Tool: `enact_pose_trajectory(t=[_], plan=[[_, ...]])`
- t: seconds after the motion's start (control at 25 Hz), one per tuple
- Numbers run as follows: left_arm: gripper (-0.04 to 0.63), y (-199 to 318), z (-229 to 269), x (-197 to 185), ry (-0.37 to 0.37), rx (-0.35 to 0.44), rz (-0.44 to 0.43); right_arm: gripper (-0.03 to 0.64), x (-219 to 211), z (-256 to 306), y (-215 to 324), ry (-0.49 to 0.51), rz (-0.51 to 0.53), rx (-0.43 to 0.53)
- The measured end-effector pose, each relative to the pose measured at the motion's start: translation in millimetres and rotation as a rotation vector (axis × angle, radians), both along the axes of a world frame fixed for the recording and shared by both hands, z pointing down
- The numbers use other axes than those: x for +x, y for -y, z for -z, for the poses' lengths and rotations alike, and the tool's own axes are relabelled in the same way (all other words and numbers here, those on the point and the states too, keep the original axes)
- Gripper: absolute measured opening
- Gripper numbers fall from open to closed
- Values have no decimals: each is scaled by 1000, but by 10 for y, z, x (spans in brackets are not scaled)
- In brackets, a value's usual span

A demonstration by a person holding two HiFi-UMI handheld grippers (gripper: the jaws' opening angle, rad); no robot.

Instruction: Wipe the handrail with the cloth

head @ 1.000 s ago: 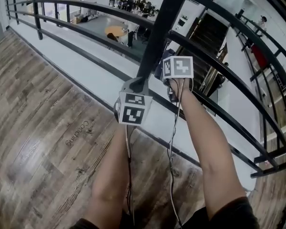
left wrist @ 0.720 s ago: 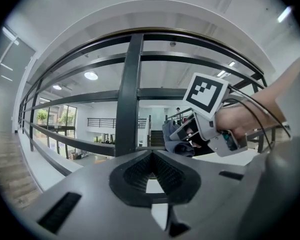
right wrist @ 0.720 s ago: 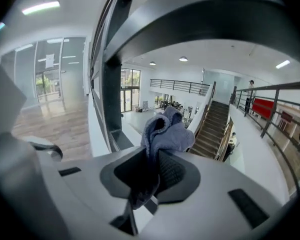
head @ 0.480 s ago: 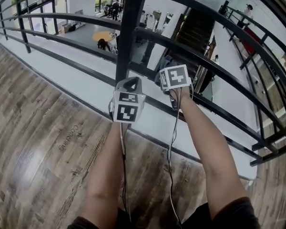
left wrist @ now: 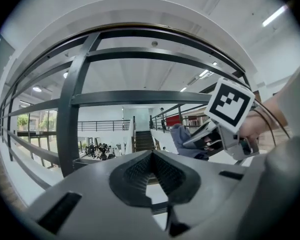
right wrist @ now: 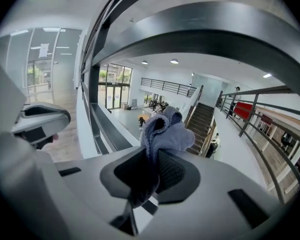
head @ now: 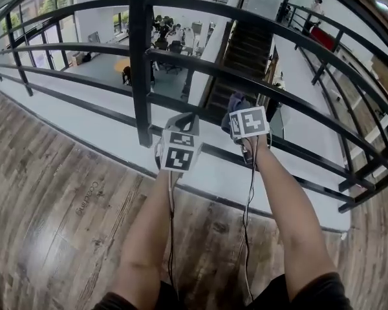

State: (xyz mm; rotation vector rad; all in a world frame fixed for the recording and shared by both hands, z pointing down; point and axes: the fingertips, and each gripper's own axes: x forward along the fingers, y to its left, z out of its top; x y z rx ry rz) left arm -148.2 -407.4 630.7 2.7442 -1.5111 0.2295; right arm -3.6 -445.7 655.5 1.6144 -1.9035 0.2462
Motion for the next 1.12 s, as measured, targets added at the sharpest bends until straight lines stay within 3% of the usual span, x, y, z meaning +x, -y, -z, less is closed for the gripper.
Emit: enact_pose_trajectory(t=[0.28, 0.44, 0.72, 1.12], plan=[[3, -208, -64, 513, 10, -8, -59, 66, 791, 37, -450, -29, -34, 16], [3, -300, -179, 836, 10, -76, -114, 67, 1201, 40, -649, -42, -71, 32], [3, -534, -83, 1463, -43, -106, -170, 66, 1919, 36, -1025, -45, -135, 56], [3, -1017, -3, 2439, 18, -95, -205, 67, 2998, 50, -1510, -31, -209, 80]])
